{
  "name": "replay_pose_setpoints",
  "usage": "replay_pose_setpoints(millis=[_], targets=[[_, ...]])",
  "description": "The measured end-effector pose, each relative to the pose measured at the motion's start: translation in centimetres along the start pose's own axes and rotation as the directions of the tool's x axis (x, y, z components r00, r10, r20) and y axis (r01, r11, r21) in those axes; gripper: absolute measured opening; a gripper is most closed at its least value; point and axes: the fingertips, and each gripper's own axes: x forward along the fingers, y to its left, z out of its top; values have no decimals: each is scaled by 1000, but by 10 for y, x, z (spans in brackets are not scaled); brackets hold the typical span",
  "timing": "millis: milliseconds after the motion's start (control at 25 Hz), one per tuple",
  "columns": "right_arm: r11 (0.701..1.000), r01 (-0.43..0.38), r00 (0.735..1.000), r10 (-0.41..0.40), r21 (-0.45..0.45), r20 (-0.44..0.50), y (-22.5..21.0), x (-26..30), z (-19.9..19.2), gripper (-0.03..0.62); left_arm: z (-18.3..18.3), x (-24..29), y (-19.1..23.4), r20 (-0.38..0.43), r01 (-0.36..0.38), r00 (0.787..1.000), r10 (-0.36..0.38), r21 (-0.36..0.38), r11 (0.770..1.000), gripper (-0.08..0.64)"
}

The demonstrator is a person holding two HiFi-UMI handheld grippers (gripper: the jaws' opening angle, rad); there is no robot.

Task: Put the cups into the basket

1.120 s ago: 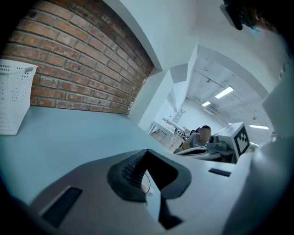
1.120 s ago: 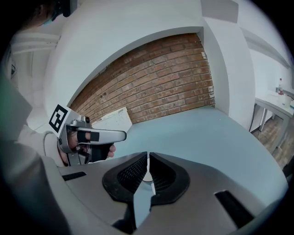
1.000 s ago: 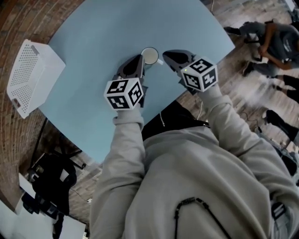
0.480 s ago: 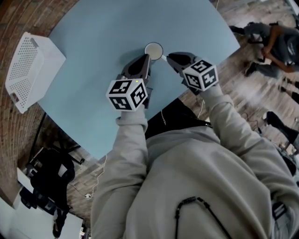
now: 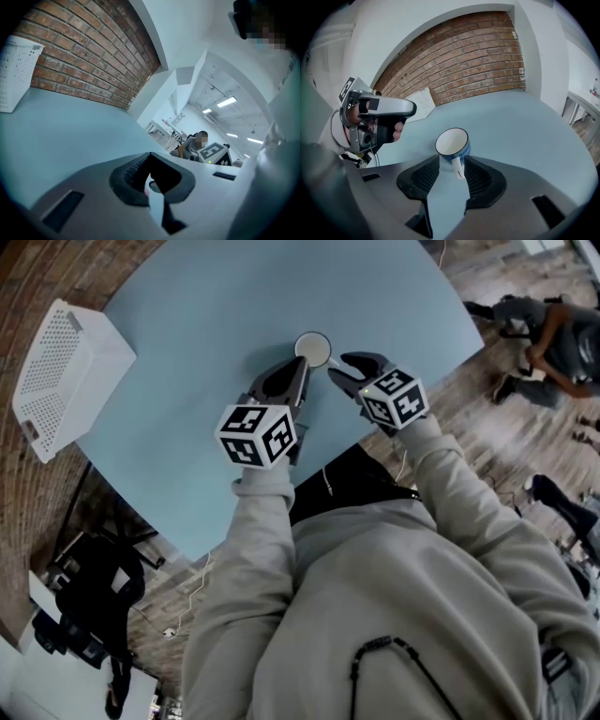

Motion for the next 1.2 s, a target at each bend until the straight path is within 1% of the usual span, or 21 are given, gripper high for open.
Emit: replay_pose_setpoints(millis=[200,440,880,1080,1200], targets=[[1000,-9,999,8,-30,-39,-2,10,-7,178,-5,3,4,-5,-1,1000,1,-16,1000,-5],[995,11,994,-21,-100,-104,-8,23,-16,193,-10,3,19,-12,-22,1000,21,-44,999,-5],[992,-2,983,-20,-122,-185,-13,41,-24,199,-13,7,33,-11,-44,999,44,-69,997,-5],[992,-6,974,-23,-129,-225,-14,50,-29,199,-11,4,46,3,-82,997,82,-51,995,-5],[989,-16,969,-21,-145,-248,-14,54,-29,199,-12,1,55,6,-101,995,102,-63,993,-5]])
